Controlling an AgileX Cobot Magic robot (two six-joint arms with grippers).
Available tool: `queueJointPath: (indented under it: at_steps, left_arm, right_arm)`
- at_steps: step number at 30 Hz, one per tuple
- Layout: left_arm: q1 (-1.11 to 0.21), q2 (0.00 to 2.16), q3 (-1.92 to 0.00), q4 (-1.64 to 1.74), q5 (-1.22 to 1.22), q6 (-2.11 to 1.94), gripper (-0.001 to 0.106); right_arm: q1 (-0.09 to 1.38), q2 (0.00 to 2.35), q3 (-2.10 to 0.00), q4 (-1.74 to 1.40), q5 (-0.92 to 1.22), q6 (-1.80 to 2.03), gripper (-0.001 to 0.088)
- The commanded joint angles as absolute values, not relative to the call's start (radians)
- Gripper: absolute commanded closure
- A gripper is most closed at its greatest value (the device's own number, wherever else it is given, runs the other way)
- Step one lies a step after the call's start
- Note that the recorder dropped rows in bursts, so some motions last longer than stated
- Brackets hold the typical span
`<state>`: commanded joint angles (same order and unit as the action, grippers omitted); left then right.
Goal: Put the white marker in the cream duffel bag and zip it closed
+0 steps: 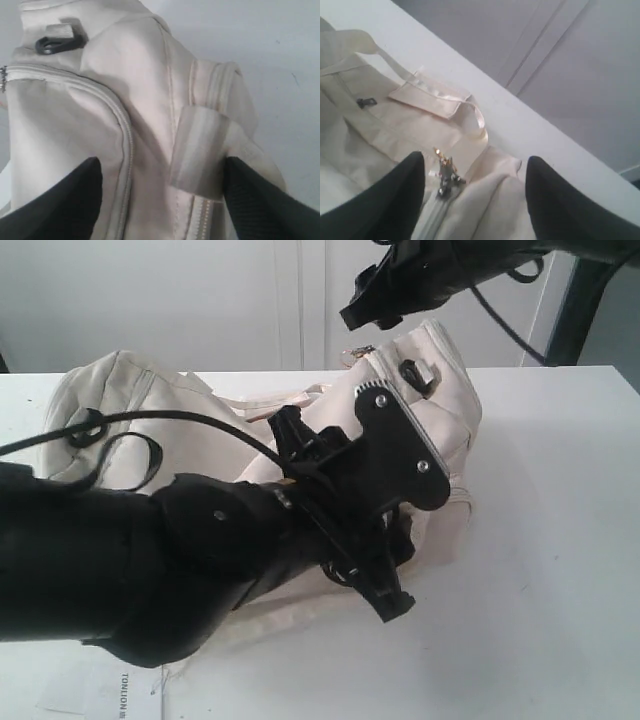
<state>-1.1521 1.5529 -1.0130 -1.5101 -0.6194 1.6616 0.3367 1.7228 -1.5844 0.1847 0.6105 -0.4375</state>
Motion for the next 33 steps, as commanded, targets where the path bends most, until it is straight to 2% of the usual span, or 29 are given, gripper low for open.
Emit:
queueJointPath:
  at_steps: [8, 12, 14, 16, 17, 21, 22, 24, 26, 27, 33]
  left_arm:
    - [-1.152, 1.471, -1.013, -1.725, -0.396, 1.727, 0.034]
    - [-1.152, 1.460, -1.000, -1.744, -0.400, 1.807, 0.035]
    - [-1.152, 1.448, -0.988, -1.744, -0.436, 1.802, 0.040]
    - [-1.152, 1.429, -0.981, -1.744, -0.478, 1.805, 0.052]
    - [-1.152, 1.417, -0.979, -1.744, -0.495, 1.815, 0.061]
    - [-1.152, 1.375, -0.978, -1.744, -0.668, 1.909, 0.106]
    - [-1.152, 1.367, -0.978, -1.744, -0.717, 1.943, 0.105]
    - [-1.133, 1.347, -0.978, -1.744, -0.799, 2.025, 0.105]
    - [-1.096, 1.327, -0.978, -1.744, -0.843, 2.095, 0.105]
    - [-1.076, 1.319, -0.978, -1.744, -0.848, 2.115, 0.105]
    - [-0.853, 1.258, -0.978, -1.744, -0.789, 2.119, 0.105]
  right_arm:
    - [0.329, 1.666, -1.584, 0.185, 0.902, -0.433, 0.0303]
    - [0.329, 1.656, -1.584, 0.183, 1.030, -0.433, 0.0303]
    - [0.329, 1.649, -1.584, 0.183, 1.068, -0.433, 0.0306]
    - [0.328, 1.638, -1.584, 0.181, 1.086, -0.433, 0.0327]
    - [0.328, 1.629, -1.584, 0.179, 1.089, -0.429, 0.0344]
    - [0.313, 1.601, -1.584, 0.143, 1.080, -0.412, 0.0442]
    - [0.306, 1.597, -1.584, 0.132, 1.077, -0.406, 0.0479]
    - [0.279, 1.597, -1.584, 0.127, 1.095, -0.406, 0.0621]
    - [0.248, 1.597, -1.580, 0.132, 1.104, -0.408, 0.0833]
    - [0.236, 1.597, -1.580, 0.141, 1.104, -0.408, 0.0864]
    - [0.188, 1.597, -1.580, 0.181, 1.086, -0.397, 0.0868]
